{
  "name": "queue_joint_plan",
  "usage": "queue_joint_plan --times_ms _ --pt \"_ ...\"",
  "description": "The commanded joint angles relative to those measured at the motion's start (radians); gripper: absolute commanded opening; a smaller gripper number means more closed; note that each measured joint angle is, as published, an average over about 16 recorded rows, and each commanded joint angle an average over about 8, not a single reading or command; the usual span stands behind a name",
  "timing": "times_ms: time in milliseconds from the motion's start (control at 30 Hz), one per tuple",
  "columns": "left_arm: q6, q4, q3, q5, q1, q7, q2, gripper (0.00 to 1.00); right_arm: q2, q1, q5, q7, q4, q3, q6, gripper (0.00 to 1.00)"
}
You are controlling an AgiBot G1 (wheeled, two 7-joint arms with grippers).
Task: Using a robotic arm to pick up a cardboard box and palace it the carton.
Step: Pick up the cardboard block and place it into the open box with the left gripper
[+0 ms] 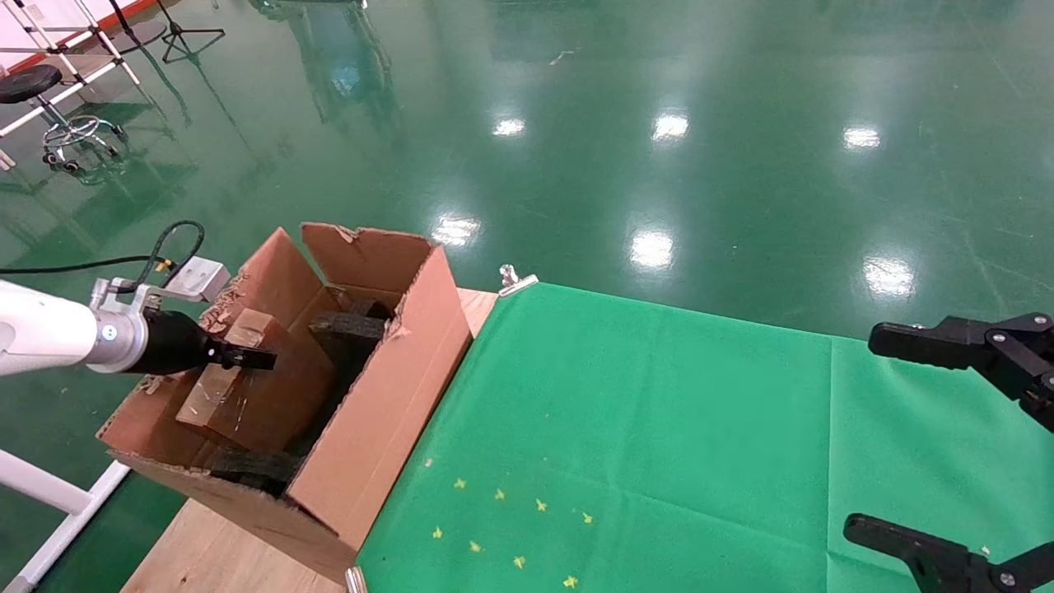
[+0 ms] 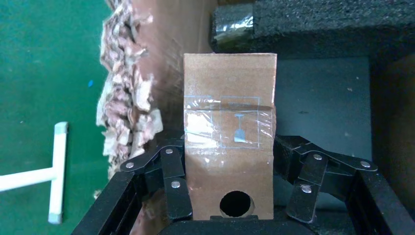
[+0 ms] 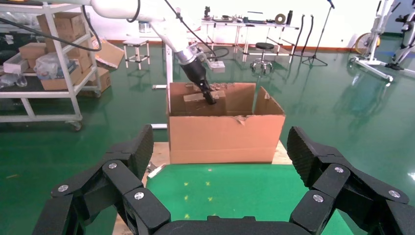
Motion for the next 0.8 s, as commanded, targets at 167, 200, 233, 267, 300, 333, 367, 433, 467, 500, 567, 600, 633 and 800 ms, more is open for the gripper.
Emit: queue_joint_plan --times_ms 167,200,233,267,300,333,367,433,467,500,567,600,633,800 --pt "-0.006 0.004 0.01 0.014 -0.004 -0.029 0.004 1.0 0.0 0.0 0.0 0.0 0.0 0.0 0.0 1.0" --pt "-0.006 0.003 0.01 0.014 -0.005 -0.029 0.004 1.0 0.0 0.0 0.0 0.0 0.0 0.0 0.0 1.0" --pt "-0.006 0.003 0.01 0.014 -0.005 -0.028 0.004 1.0 0.0 0.0 0.0 0.0 0.0 0.0 0.0 1.0" --pt "-0.006 0.003 0.009 0.014 -0.005 -0.027 0.004 1.0 0.0 0.0 0.0 0.0 0.0 0.0 0.0 1.0" --pt "-0.006 0.002 0.009 0.014 -0.006 -0.026 0.004 1.0 0.0 0.0 0.0 0.0 0.0 0.0 0.0 1.0" --pt "-0.006 0.002 0.009 0.014 -0.006 -0.026 0.004 1.0 0.0 0.0 0.0 0.0 0.0 0.0 0.0 1.0" --pt "-0.006 0.002 0.009 0.013 -0.006 -0.025 0.004 1.0 0.0 0.0 0.0 0.0 0.0 0.0 0.0 1.0" --pt "-0.007 0.002 0.008 0.013 -0.006 -0.024 0.004 1.0 0.0 0.0 0.0 0.0 0.0 0.0 0.0 1.0" --pt "-0.007 0.001 0.008 0.012 -0.006 -0.023 0.004 1.0 0.0 0.0 0.0 0.0 0.0 0.0 0.0 1.0" --pt "-0.008 0.001 0.008 0.012 -0.006 -0.023 0.004 1.0 0.0 0.0 0.0 0.0 0.0 0.0 0.0 1.0" --pt "-0.009 0.001 0.007 0.012 -0.006 -0.022 0.003 1.0 0.0 0.0 0.0 0.0 0.0 0.0 0.0 1.0" --pt "-0.009 0.001 0.007 0.011 -0.006 -0.022 0.003 1.0 0.0 0.0 0.0 0.0 0.0 0.0 0.0 1.0" --pt "-0.009 0.001 0.007 0.011 -0.006 -0.021 0.003 1.0 0.0 0.0 0.0 0.0 0.0 0.0 0.0 1.0" --pt "-0.01 -0.001 0.006 0.009 -0.008 -0.02 0.003 1.0 0.0 0.0 0.0 0.0 0.0 0.0 0.0 1.0"
